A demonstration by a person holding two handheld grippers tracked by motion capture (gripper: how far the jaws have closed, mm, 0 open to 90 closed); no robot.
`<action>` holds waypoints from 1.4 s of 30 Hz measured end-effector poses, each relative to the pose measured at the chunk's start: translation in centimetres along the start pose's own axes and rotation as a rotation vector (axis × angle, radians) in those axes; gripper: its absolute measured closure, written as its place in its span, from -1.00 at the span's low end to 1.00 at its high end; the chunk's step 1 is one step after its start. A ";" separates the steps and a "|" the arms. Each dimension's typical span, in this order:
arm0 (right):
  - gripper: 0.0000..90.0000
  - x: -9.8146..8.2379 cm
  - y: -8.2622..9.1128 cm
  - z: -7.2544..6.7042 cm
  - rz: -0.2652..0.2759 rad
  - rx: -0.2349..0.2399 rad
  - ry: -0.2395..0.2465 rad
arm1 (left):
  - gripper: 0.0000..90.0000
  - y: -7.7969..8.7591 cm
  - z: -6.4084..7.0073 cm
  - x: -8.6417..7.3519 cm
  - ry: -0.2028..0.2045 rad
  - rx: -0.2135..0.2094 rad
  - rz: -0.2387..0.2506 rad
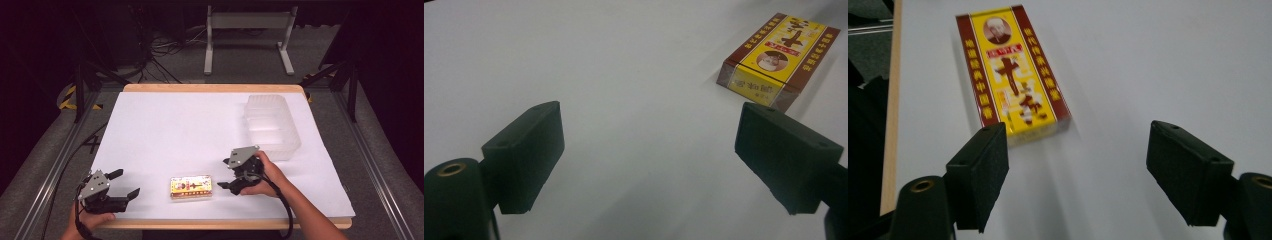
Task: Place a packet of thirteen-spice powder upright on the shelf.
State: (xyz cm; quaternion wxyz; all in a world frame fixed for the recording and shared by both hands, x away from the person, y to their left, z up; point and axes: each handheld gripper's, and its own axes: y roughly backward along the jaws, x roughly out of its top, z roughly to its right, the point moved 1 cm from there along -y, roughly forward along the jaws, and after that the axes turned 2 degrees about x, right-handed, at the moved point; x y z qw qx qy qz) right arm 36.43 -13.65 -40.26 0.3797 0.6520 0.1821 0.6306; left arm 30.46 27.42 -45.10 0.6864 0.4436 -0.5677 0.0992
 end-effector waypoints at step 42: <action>-0.28 8.5 -10.8 -3.3 -0.213 0.173 0.140 | -0.73 -0.5 -0.2 0.4 -0.009 -0.033 0.012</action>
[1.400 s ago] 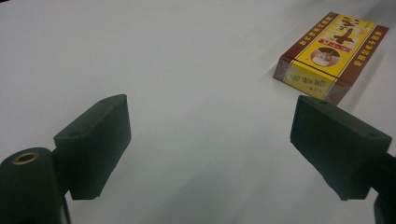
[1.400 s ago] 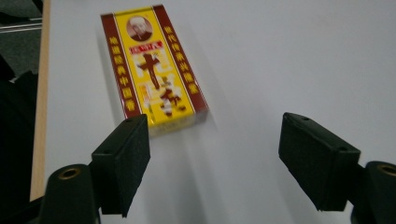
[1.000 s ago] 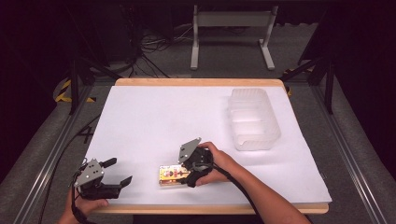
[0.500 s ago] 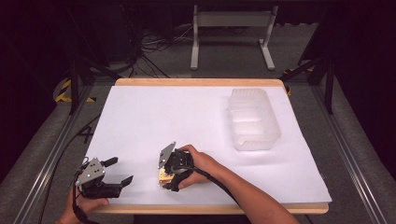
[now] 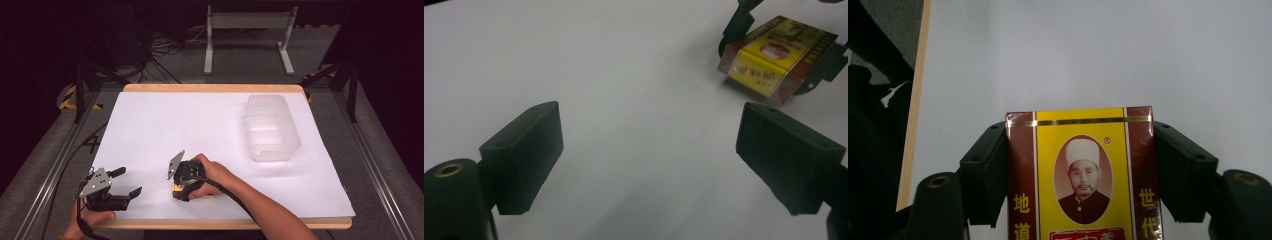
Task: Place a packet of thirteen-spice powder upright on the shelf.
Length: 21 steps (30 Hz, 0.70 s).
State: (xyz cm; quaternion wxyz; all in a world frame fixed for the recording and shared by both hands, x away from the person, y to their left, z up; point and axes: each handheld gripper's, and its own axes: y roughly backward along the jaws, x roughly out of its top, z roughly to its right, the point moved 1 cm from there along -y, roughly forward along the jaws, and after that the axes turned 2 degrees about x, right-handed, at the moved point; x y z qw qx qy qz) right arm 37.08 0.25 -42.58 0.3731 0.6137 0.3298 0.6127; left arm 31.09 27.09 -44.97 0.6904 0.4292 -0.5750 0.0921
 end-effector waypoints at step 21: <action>-0.27 -3.6 10.3 -1.4 0.317 -0.237 -0.143 | -0.73 0.0 -0.4 0.1 0.025 0.010 0.010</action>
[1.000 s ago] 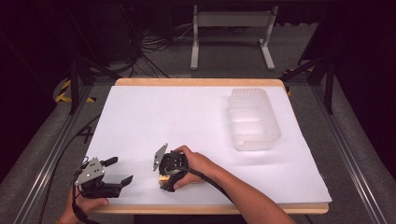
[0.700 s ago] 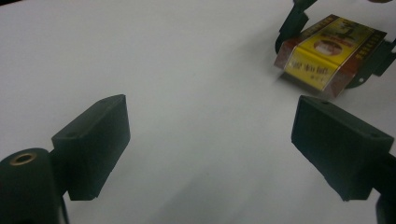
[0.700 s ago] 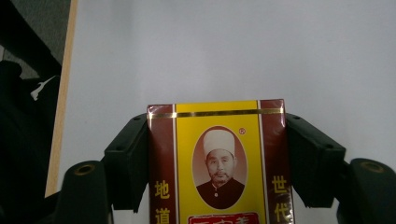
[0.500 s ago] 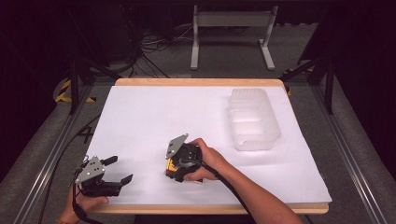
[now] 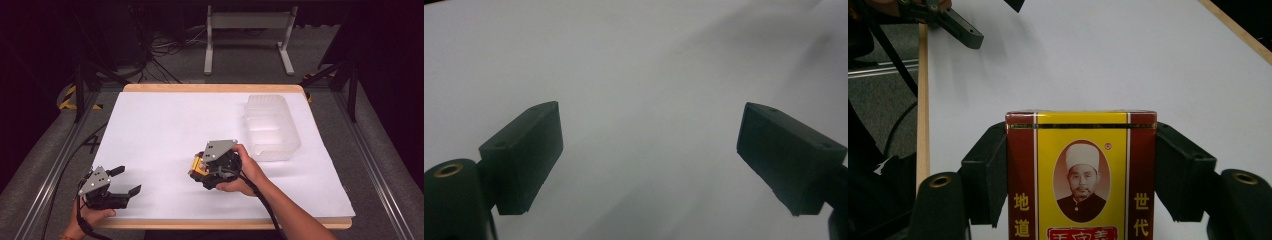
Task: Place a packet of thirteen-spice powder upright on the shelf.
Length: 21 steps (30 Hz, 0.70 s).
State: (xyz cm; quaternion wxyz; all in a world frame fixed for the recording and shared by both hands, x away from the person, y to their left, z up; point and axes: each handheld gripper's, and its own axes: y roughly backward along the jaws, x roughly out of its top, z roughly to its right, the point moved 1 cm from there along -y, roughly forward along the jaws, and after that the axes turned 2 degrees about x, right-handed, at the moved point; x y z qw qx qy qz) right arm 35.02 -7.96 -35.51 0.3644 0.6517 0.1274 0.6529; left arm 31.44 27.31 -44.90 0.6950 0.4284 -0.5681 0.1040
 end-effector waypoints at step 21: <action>-0.27 -1.9 3.4 3.6 0.126 -0.193 -0.141 | -0.73 -1.0 -0.2 0.8 -0.023 -0.029 0.010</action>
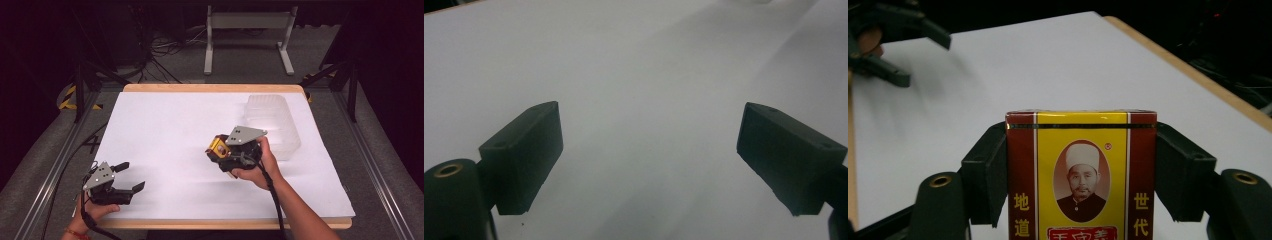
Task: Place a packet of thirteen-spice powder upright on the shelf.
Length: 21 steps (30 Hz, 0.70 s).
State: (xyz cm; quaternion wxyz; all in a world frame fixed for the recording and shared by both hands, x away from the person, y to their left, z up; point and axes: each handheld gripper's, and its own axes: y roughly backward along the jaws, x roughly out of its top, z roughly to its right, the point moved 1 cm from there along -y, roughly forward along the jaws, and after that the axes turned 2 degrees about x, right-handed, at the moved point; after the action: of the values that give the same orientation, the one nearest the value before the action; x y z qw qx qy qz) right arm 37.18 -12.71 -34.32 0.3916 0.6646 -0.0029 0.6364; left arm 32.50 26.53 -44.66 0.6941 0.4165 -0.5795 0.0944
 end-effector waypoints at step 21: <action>-0.27 -1.1 5.5 8.7 0.130 -0.381 -0.169 | -0.73 0.2 -0.1 -0.2 0.013 0.001 0.009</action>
State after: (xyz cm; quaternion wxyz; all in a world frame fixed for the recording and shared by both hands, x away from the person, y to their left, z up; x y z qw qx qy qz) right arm 41.56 -21.65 -31.45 0.4665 0.6281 -0.1988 0.5902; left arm 32.42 26.82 -44.70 0.6972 0.4137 -0.5767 0.1008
